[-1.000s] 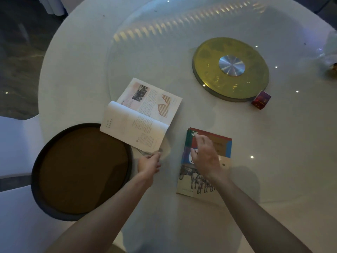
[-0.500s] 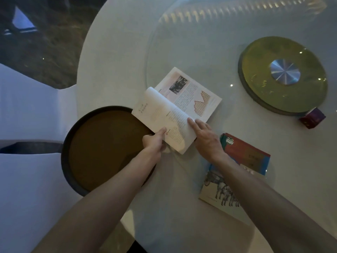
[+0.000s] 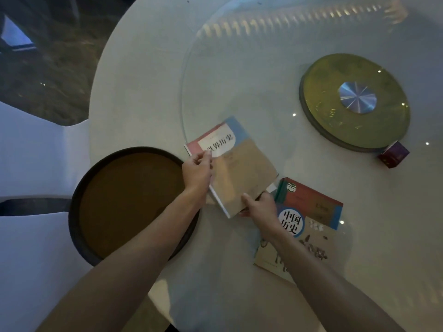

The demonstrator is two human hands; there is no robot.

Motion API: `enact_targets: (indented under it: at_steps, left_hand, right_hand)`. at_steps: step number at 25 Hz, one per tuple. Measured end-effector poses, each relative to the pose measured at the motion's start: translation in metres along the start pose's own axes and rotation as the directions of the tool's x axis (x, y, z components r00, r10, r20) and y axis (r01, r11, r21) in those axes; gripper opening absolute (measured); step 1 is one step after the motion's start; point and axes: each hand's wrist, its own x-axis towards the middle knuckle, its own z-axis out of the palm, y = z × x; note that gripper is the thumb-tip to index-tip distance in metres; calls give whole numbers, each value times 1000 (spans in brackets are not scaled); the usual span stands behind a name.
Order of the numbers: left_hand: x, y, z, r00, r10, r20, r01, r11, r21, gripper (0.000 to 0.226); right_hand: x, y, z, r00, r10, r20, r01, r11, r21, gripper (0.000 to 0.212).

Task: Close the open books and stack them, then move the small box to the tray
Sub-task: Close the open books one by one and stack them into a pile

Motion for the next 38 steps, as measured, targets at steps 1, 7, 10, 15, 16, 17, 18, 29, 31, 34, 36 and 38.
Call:
enact_targets:
  at_steps: [1,7,10,15,16,17,18,29,31,34,36,38]
  left_hand:
    - [2,-7,3,999,-29,-18,30,997,69,24]
    - [-7,-50,6,989,-118,-88,144,889,435,70]
    - [-14,-65,7,978,-157,-134,204,847,491,60]
    - [-24,-78,2,975,-189,-115,220,887,406,33]
    - [-22,-79,0,975,-184,-123,218,889,403,28]
    - [-21,-77,-2,978,-173,-118,206,891,405,26]
    - [-19,-75,-3,982,-160,-96,185,900,394,24]
    - [-49,2,29,867,-106,486,235,949,-211,31]
    - [-64,10,46,813,-145,563,277,948,-156,32]
    - [-86,11,68,786,-212,580,262,965,-3,29]
    - [-94,-3,81,821,-174,544,124,984,128,21]
    - [-100,-30,87,817,-144,559,-14,963,269,20]
  right_hand:
    - [-2,5,2,998,62,-4,-62,996,58,19]
    - [-12,12,-2,994,96,-46,-107,899,-424,25]
    - [-13,0,-10,970,-210,-123,57,686,-726,27]
    - [29,-20,-21,966,-255,43,182,555,-812,41]
    - [34,-22,-22,973,-226,52,165,514,-842,43]
    - [38,-23,-22,976,-212,49,148,486,-861,44]
    - [41,-23,-22,978,-206,41,137,475,-869,45]
    - [9,-31,-78,998,-33,61,35,999,-30,52]
    - [-9,-35,-104,987,48,156,-98,938,331,38]
    - [-31,-26,-143,993,68,97,-105,877,468,23]
    - [-39,-6,-168,995,68,-66,-34,907,419,18]
    - [-48,21,-186,974,107,-202,-43,953,299,16]
